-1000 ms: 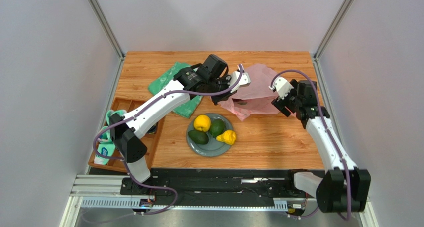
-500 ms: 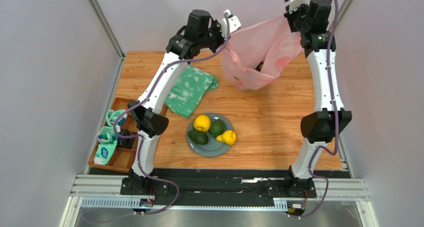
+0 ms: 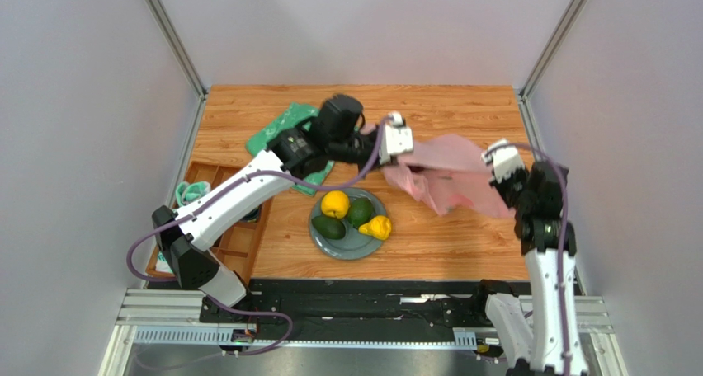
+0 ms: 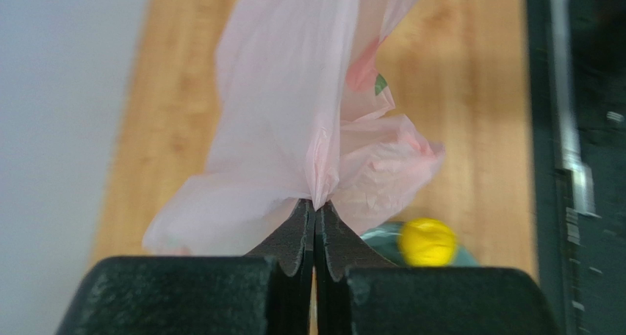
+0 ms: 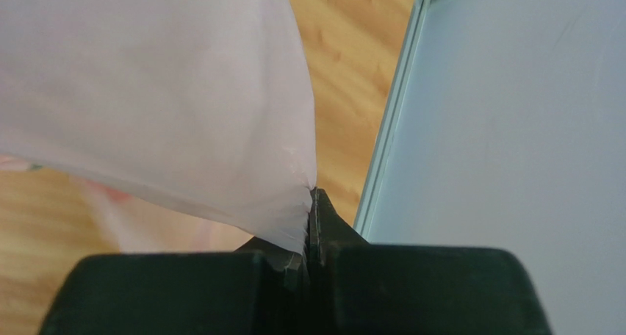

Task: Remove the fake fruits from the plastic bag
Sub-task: Adjust the plastic bag at the center of the board.

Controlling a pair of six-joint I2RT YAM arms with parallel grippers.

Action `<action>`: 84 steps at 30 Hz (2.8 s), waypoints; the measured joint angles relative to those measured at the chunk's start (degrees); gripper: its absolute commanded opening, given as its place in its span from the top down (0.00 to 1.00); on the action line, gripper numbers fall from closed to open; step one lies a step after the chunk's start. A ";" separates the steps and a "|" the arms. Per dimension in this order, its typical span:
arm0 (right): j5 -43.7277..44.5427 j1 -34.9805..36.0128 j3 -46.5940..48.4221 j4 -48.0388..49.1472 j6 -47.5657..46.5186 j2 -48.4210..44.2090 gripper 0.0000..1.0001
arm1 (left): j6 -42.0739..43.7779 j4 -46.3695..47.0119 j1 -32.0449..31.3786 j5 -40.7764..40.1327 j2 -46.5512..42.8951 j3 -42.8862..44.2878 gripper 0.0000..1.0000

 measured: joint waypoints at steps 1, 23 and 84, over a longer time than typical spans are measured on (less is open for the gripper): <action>0.70 -1.60 -5.64 -1.22 -1.86 -5.25 0.63 | -0.90 0.31 -2.73 0.46 -1.40 -4.94 1.00; -31.21 0.55 15.78 -36.83 -15.67 -2.27 0.47 | -8.37 1.22 -5.64 -8.52 2.58 -6.99 1.00; -16.41 13.20 24.13 13.27 10.80 62.69 0.16 | -14.43 -3.08 -2.93 7.63 13.92 3.91 1.00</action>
